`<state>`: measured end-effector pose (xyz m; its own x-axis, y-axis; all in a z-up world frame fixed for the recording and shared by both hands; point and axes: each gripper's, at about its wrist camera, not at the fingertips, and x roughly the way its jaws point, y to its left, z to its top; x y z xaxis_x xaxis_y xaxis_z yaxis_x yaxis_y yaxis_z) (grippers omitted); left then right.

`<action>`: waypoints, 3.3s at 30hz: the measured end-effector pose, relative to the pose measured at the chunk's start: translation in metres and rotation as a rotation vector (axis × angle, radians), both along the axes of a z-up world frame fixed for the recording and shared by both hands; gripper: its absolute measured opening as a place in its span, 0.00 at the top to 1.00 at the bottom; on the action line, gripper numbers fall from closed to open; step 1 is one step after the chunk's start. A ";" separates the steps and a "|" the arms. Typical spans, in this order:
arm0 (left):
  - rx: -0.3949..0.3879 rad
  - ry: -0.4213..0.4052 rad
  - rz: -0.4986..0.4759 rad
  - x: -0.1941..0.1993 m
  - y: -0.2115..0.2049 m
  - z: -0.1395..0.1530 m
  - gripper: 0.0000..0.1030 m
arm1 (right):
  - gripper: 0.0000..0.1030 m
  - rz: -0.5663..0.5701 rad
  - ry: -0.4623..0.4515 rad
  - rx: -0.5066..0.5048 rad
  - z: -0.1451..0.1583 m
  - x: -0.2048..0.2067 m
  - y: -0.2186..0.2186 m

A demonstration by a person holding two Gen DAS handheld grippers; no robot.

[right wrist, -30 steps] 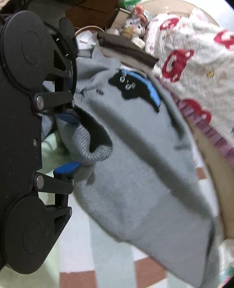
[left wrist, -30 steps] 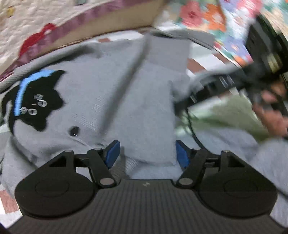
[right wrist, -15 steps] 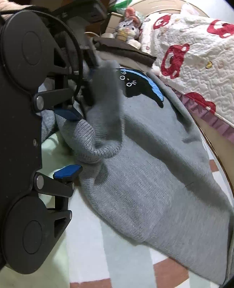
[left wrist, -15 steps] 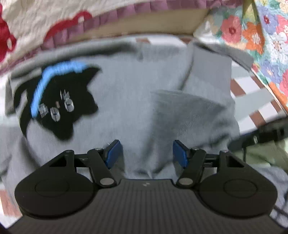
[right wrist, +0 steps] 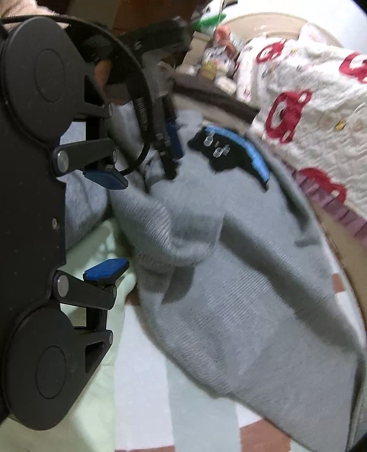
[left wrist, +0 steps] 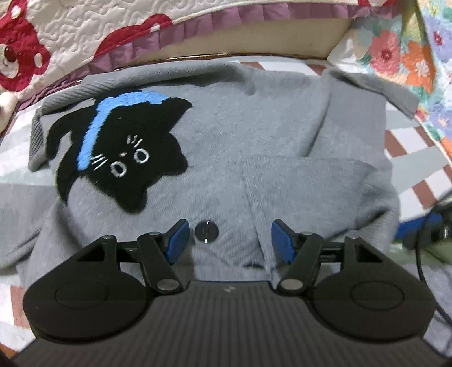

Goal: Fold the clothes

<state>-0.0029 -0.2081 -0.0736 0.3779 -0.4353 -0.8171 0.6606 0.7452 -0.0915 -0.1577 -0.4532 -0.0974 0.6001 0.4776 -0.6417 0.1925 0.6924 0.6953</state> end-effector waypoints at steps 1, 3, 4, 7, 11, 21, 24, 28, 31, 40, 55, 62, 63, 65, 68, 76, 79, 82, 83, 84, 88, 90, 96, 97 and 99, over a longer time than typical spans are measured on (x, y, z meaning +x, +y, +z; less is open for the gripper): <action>0.002 -0.008 -0.003 -0.004 0.005 0.003 0.38 | 0.42 -0.005 -0.019 0.017 0.004 0.000 -0.002; 0.005 0.000 0.006 -0.009 0.017 0.009 0.38 | 0.42 -0.023 -0.048 0.036 0.013 0.002 -0.007; 0.004 -0.006 0.026 -0.008 0.024 0.012 0.38 | 0.42 -0.031 -0.062 0.007 0.019 0.005 -0.009; 0.001 -0.023 0.086 -0.006 0.047 0.020 0.38 | 0.42 -0.036 -0.110 -0.134 0.041 0.012 -0.009; -0.003 -0.047 0.166 -0.003 0.077 0.030 0.36 | 0.40 -0.003 -0.190 -0.448 0.081 0.022 0.001; -0.161 0.092 0.342 0.089 0.150 0.039 0.36 | 0.35 0.213 -0.394 -0.789 0.196 0.062 0.020; -0.232 0.153 0.385 0.125 0.170 0.042 0.36 | 0.32 0.333 -0.454 -0.702 0.239 0.082 0.023; -0.299 0.200 0.434 0.162 0.185 0.040 0.35 | 0.32 0.524 -0.387 -0.814 0.262 0.140 0.066; -0.291 0.162 0.452 0.169 0.170 0.027 0.38 | 0.32 0.700 -0.360 -0.924 0.246 0.185 0.099; -0.303 0.102 0.493 0.188 0.155 -0.013 0.43 | 0.98 0.835 -0.171 -0.941 0.141 0.297 0.146; -0.249 -0.041 0.473 0.208 0.181 -0.039 0.43 | 0.52 0.762 -0.040 -1.133 0.060 0.364 0.123; -0.281 0.028 0.449 0.213 0.182 -0.054 0.43 | 0.36 0.620 0.018 -1.084 0.029 0.400 0.108; -0.279 0.026 0.435 0.215 0.183 -0.054 0.43 | 0.76 0.577 0.014 -1.037 0.028 0.405 0.104; -0.283 0.017 0.430 0.218 0.190 -0.054 0.43 | 0.92 0.353 -0.032 -0.822 0.054 0.404 0.087; -0.308 -0.001 0.452 0.220 0.204 -0.048 0.43 | 0.96 0.157 -0.140 -0.761 0.096 0.389 0.056; -0.353 0.003 0.402 0.214 0.195 -0.040 0.40 | 0.97 -0.133 0.025 -0.967 0.097 0.360 -0.039; -0.348 0.017 0.359 0.210 0.182 -0.042 0.40 | 0.97 -0.232 0.141 -1.029 0.084 0.349 -0.073; -0.326 0.022 0.324 0.204 0.170 -0.044 0.40 | 0.97 -0.271 0.204 -1.042 0.070 0.335 -0.087; -0.323 0.024 0.319 0.203 0.168 -0.044 0.40 | 0.96 -0.285 0.205 -1.010 0.069 0.327 -0.091; -0.320 0.027 0.315 0.202 0.165 -0.045 0.40 | 0.95 -0.300 0.206 -0.979 0.067 0.319 -0.095; -0.346 0.059 0.328 0.202 0.165 -0.047 0.40 | 0.91 -0.358 0.211 -0.852 0.061 0.287 -0.110; -0.361 0.077 0.335 0.203 0.165 -0.048 0.40 | 0.68 -0.387 0.213 -0.788 0.058 0.271 -0.117; -0.509 0.267 0.413 0.222 0.178 -0.060 0.40 | 0.48 -0.468 0.219 -0.595 0.049 0.223 -0.139; -0.499 0.278 0.402 0.227 0.175 -0.059 0.40 | 0.47 -0.479 0.218 -0.566 0.047 0.215 -0.142; -0.479 0.299 0.380 0.236 0.168 -0.057 0.40 | 0.47 -0.460 0.196 -0.553 0.041 0.198 -0.141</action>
